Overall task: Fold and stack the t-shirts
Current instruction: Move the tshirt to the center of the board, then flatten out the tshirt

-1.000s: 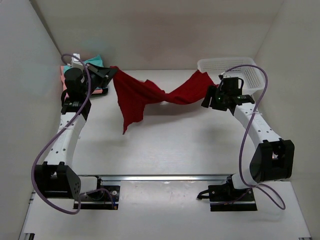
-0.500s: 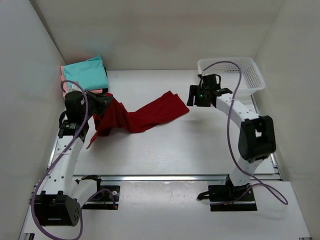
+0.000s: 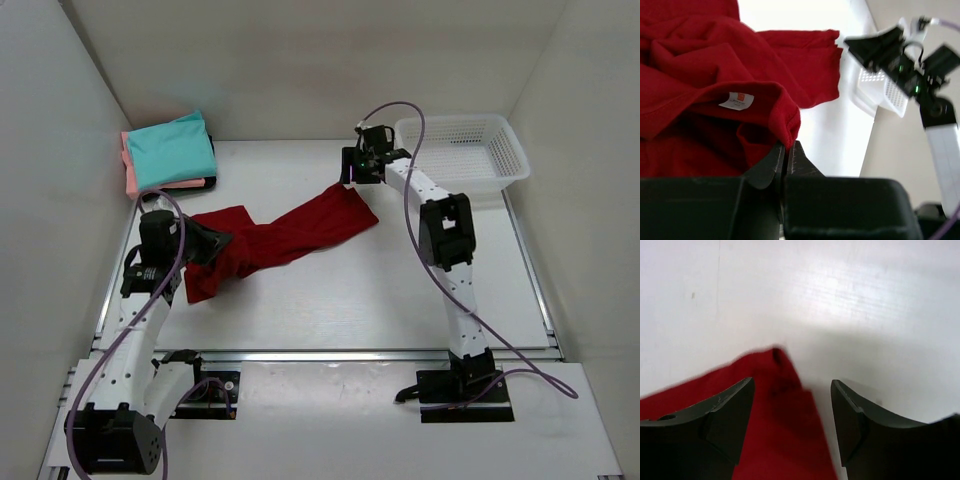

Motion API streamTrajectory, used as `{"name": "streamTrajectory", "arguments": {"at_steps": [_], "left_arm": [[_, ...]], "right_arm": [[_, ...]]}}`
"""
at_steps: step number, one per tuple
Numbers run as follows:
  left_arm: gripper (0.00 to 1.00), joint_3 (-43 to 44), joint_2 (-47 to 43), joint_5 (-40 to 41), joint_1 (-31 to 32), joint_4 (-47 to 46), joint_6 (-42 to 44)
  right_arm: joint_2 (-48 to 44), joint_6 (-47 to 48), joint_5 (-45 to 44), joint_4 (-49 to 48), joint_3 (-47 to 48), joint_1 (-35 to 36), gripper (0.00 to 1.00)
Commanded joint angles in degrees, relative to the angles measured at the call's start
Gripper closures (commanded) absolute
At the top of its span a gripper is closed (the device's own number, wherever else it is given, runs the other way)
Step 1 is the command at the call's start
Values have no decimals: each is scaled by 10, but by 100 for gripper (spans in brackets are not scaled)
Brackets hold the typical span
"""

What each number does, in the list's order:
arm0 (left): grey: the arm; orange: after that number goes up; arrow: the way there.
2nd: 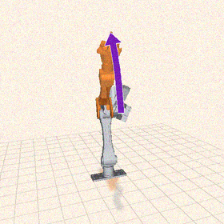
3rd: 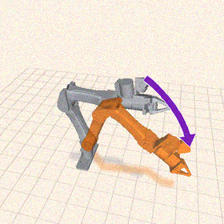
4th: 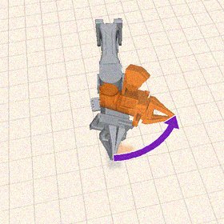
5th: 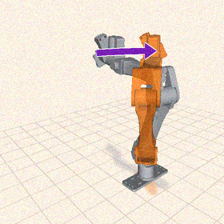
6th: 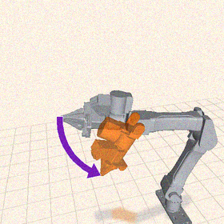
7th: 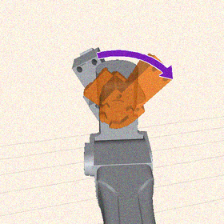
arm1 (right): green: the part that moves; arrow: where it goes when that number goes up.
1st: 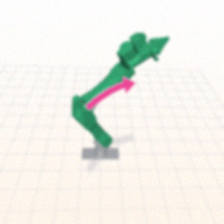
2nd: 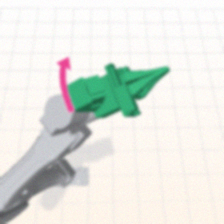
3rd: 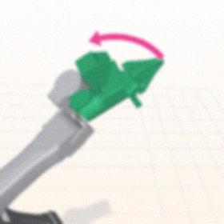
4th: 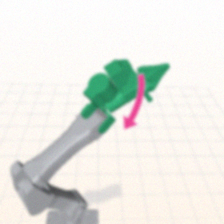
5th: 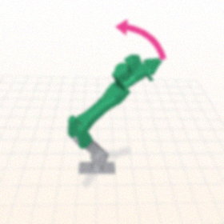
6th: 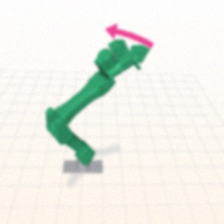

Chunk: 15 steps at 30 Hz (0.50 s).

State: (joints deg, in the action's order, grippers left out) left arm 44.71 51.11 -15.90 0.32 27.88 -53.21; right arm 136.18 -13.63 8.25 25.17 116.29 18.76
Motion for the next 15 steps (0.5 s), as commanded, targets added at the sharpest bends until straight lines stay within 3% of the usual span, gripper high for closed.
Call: {"name": "streamTrajectory", "arguments": {"at_steps": [1,2,4,8,11,13,15], "left_arm": [[100,-16,-22,-5,-3,18,27],[100,-16,-20,-11,-19,19,28],[100,-16,-14,-8,-21,10,29],[100,-18,-14,-8,-22,1,21],[100,-29,-17,-10,-18,-9,3],[100,-35,-28,-5,-12,-16,-11],[100,-43,-38,-4,-12,-11,-17]], "right_arm": [[76,7,5,57,123,-6,40],[93,6,13,66,149,-6,48],[102,-1,18,82,162,-8,55],[88,1,26,132,142,-7,43],[63,8,35,125,83,-7,44],[44,10,40,112,47,-10,49],[35,11,43,109,39,-7,64]]}}
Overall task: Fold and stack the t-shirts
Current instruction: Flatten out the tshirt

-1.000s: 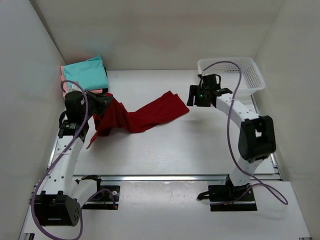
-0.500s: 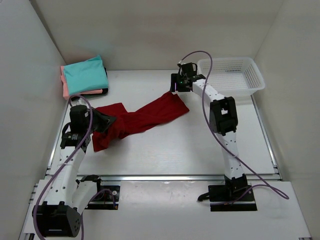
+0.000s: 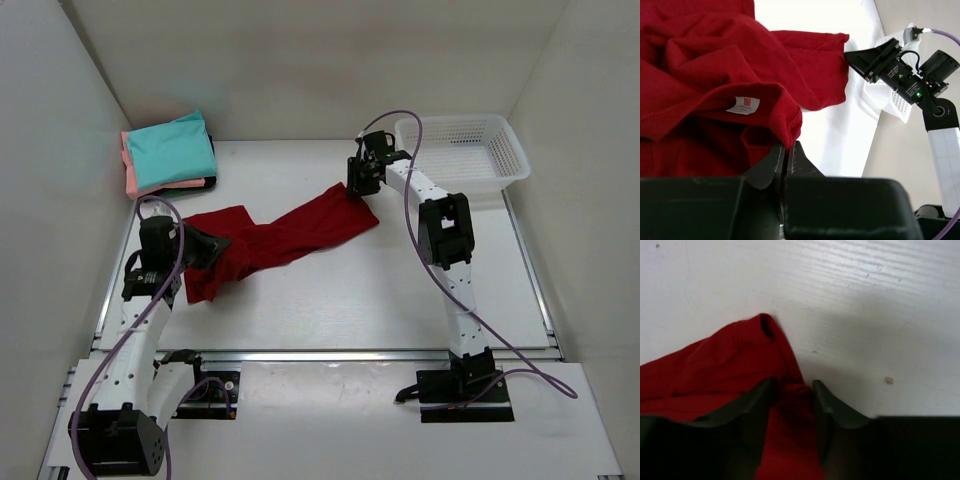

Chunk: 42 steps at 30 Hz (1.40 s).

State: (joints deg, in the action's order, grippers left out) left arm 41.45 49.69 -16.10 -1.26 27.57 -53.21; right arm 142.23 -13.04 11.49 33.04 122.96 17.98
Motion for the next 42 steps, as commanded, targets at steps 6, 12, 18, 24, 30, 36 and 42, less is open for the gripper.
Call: {"name": "streamTrajectory", "arguments": {"at_steps": [6,12,18,24,30,36,42], "left_arm": [[100,-24,-35,3,6,-13,-20],[100,79,58,40,-5,-81,-6],[100,321,167,98,-25,-85,42],[100,357,104,109,-35,-53,96],[100,348,-15,194,-3,-8,136],[100,448,-10,293,66,60,182],[100,419,30,288,38,50,205]], "right_arm": [[-56,16,5,39,-10,-3,97],[-192,35,-2,48,41,-42,100],[-403,7,52,5,-31,-123,100],[-584,-1,89,11,-192,-168,100],[-789,-52,0,-30,-349,-114,100],[-857,-44,42,33,-355,-172,100],[-806,-67,101,30,-421,-174,100]]}}
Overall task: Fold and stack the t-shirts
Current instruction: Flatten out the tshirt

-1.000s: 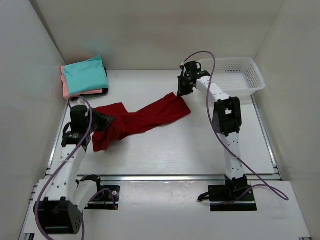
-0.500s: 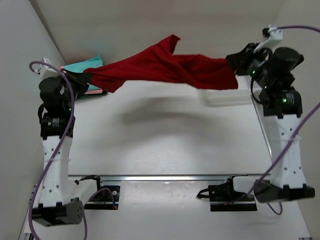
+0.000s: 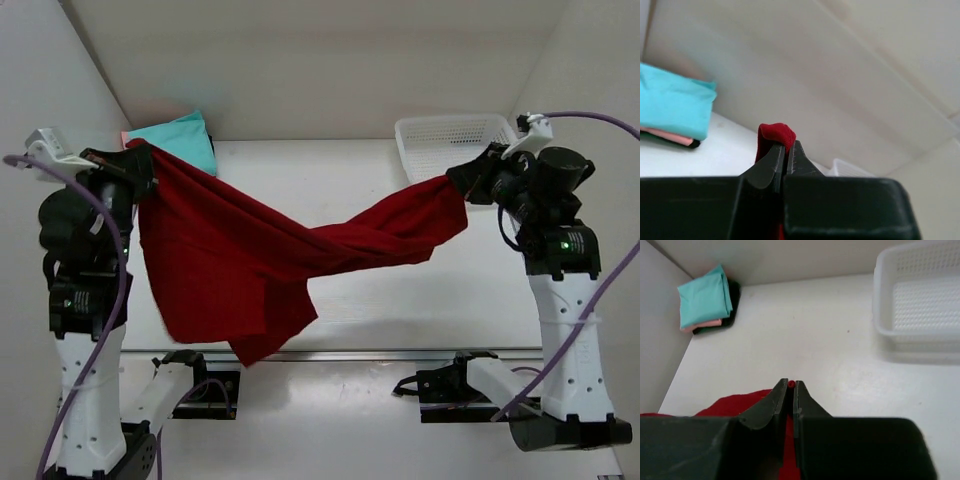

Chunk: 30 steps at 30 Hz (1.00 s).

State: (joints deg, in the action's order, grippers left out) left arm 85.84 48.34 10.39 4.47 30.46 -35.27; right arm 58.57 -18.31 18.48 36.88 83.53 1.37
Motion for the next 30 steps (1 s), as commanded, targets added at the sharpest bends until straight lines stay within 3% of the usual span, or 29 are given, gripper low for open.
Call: {"name": "streamTrajectory", "arguments": {"at_steps": [1,6,9,12,15,17,20,21,22,24,30], "left_arm": [[100,-47,50,20,-22,15,14],[100,-167,61,-15,-44,-47,-16],[100,-149,103,-55,-72,-53,-19],[100,-125,116,-43,-70,-24,-2],[100,-141,66,-16,-65,13,22],[98,-167,30,17,-55,41,29],[63,-225,-10,-13,-53,119,28],[41,-255,-18,-25,-51,123,15],[25,-270,-32,-44,-53,128,8],[8,-373,-65,-111,-53,123,-64],[10,-396,-1,-163,-28,103,-90]], "right_arm": [[53,-14,44,-2,-33,-8,100],[138,-5,60,14,-59,23,100],[176,-9,22,25,-43,35,100],[208,14,5,65,-27,22,100],[212,37,-22,108,-23,20,100],[191,49,-28,110,-74,20,100],[155,48,25,92,-170,-3,100],[147,49,45,88,-190,-7,100],[143,45,51,87,-215,-2,100],[141,30,53,80,-265,47,100],[155,21,58,71,-287,65,100]]}}
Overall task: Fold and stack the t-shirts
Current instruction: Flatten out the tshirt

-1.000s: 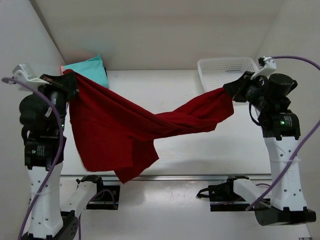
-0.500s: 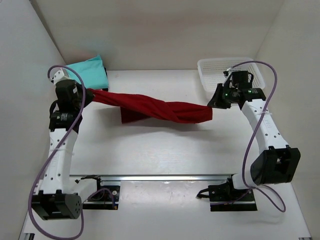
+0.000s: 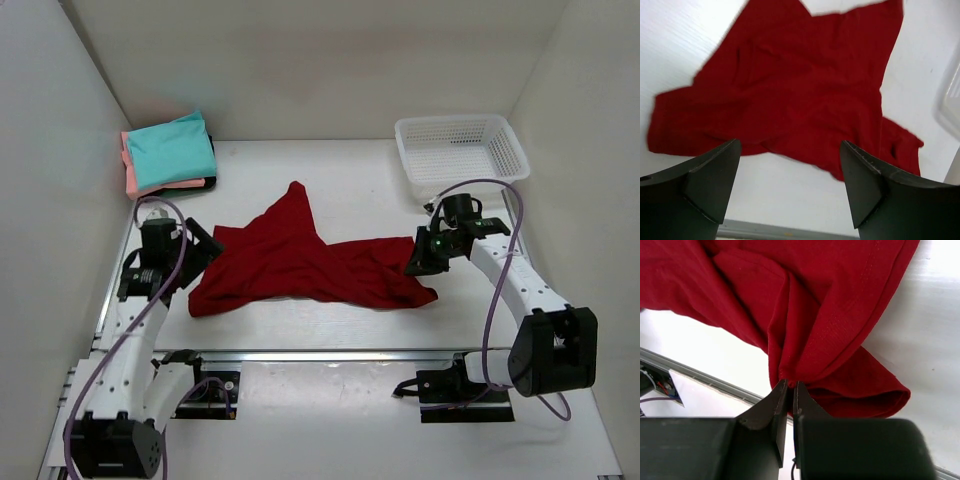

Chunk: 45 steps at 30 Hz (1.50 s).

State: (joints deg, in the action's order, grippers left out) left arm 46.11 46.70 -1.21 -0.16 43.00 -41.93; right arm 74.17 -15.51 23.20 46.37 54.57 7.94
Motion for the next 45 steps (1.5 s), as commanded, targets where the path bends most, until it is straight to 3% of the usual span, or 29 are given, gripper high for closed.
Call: {"name": "streamTrajectory", "arguments": {"at_steps": [1,8,13,16,24,31,41,42,44,45], "left_arm": [[10,1,42,-52,23,-45,-18],[5,129,287,-8,76,-147,-60],[14,293,457,9,110,-165,-11],[13,383,549,11,119,-158,51],[7,600,764,9,151,-159,111],[7,688,868,-4,171,-143,111],[4,720,923,11,201,-140,106],[9,724,934,11,204,-141,115],[41,748,945,9,202,-145,113],[48,760,951,9,200,-145,113]], "right_arm": [[5,-5,13,-22,2,-3,100],[24,-1,11,-17,5,-8,100],[40,-10,20,-34,12,-21,100],[57,-14,27,-36,20,-30,100],[93,-22,31,-29,49,-31,100],[100,-24,30,-26,48,-33,100],[93,-30,32,-19,41,-35,100],[91,-29,32,-19,37,-34,100],[84,-29,30,-15,28,-33,100],[78,-29,31,-10,26,-34,100]]}}
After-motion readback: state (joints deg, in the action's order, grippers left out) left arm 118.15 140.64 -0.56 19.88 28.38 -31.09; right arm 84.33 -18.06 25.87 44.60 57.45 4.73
